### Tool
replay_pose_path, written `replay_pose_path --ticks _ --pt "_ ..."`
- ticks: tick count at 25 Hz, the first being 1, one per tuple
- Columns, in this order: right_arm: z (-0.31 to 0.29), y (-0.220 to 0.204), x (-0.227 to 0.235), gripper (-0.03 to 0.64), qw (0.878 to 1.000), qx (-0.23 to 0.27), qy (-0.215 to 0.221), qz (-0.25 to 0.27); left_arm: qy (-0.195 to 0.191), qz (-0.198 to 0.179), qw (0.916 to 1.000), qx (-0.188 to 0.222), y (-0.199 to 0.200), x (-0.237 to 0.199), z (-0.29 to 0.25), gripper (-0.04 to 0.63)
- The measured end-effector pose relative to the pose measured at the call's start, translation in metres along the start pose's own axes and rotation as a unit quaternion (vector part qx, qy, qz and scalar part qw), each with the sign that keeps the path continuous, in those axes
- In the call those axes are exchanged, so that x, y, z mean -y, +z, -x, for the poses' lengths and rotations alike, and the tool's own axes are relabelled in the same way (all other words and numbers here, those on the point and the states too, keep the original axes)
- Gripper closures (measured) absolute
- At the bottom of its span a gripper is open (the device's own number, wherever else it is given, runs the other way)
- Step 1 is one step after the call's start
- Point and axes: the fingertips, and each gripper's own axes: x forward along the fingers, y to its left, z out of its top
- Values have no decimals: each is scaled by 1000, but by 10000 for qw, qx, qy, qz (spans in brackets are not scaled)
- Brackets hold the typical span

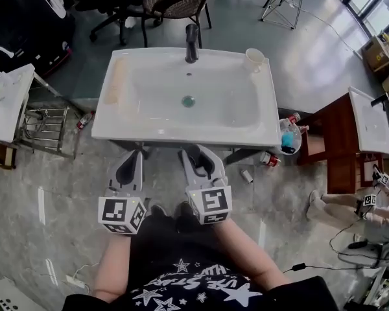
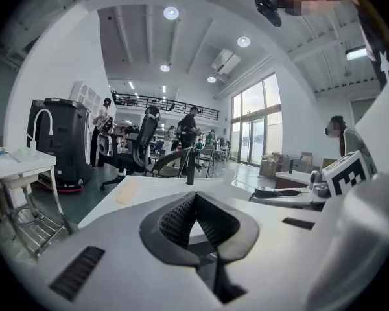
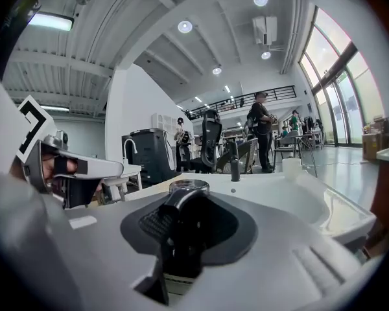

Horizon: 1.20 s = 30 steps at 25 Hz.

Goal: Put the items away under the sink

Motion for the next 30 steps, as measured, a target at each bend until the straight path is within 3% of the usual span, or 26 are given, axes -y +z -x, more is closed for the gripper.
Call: replay_pose_path --ticks 10,19,30 --pt "13 -43 -37 522 9993 -139 -348 53 85 220 9996 122 -37 -43 40 586" --pt "4 -136 -85 522 9966 -464 -684 13 185 310 9993 -130 -130 -110 87 586" --pt "-52 -224 -74 522 9977 -347 -576 -40 264 395 9989 42 -212 -129 59 586"
